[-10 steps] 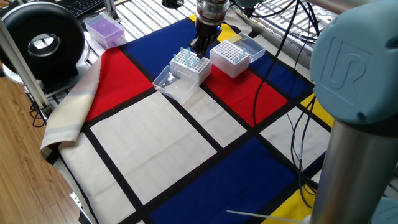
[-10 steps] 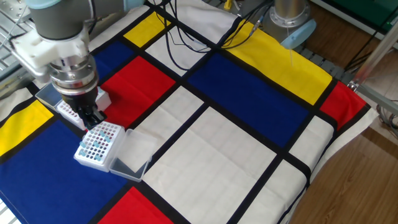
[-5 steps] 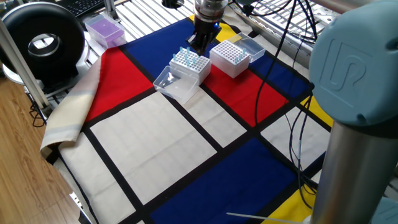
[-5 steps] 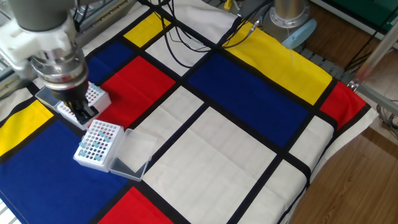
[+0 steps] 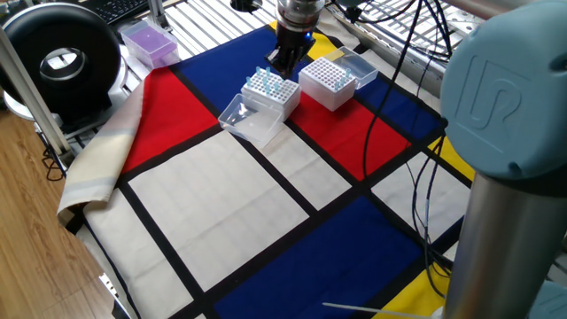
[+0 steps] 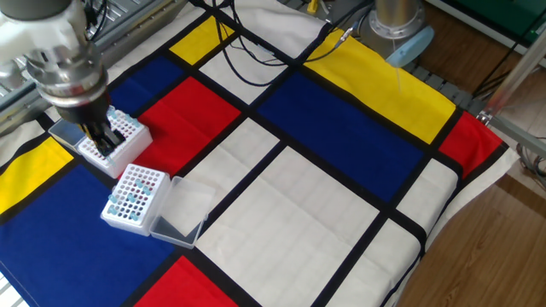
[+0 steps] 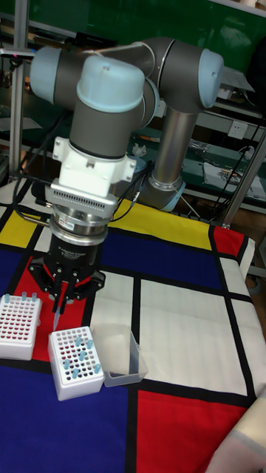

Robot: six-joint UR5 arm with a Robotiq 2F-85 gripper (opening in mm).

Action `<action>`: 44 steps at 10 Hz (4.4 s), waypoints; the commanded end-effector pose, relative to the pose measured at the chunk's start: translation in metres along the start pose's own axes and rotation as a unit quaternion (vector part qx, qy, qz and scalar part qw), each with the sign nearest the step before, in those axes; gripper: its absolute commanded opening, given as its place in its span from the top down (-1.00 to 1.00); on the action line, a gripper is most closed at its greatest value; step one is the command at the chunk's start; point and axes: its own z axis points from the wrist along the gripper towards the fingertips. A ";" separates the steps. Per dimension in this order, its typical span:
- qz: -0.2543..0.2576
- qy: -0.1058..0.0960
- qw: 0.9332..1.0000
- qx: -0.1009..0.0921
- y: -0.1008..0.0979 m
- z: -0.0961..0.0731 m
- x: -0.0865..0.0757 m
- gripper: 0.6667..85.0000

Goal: Transfer all medium pipette tips from one holder to another

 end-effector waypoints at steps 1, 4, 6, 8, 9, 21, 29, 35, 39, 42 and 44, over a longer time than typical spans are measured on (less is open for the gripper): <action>-0.013 0.003 1.000 0.002 -0.021 -0.006 0.004 0.98; -0.028 0.001 1.000 0.007 -0.047 -0.006 0.008 0.98; -0.036 -0.003 0.999 0.013 -0.061 -0.006 0.009 0.98; -0.050 -0.007 0.999 0.008 -0.071 -0.004 0.011 0.98; -0.053 -0.007 0.999 0.005 -0.074 -0.001 0.014 0.98; -0.046 -0.016 0.999 -0.017 -0.101 0.032 0.047 0.98; -0.050 -0.022 0.998 -0.022 -0.106 0.041 0.051 0.98; -0.054 -0.033 0.997 -0.037 -0.102 0.049 0.047 0.98; -0.070 -0.021 0.997 -0.039 -0.102 0.051 0.054 0.79; -0.086 -0.016 0.995 -0.038 -0.103 0.052 0.058 0.64; -0.092 -0.014 0.995 -0.036 -0.104 0.052 0.058 0.58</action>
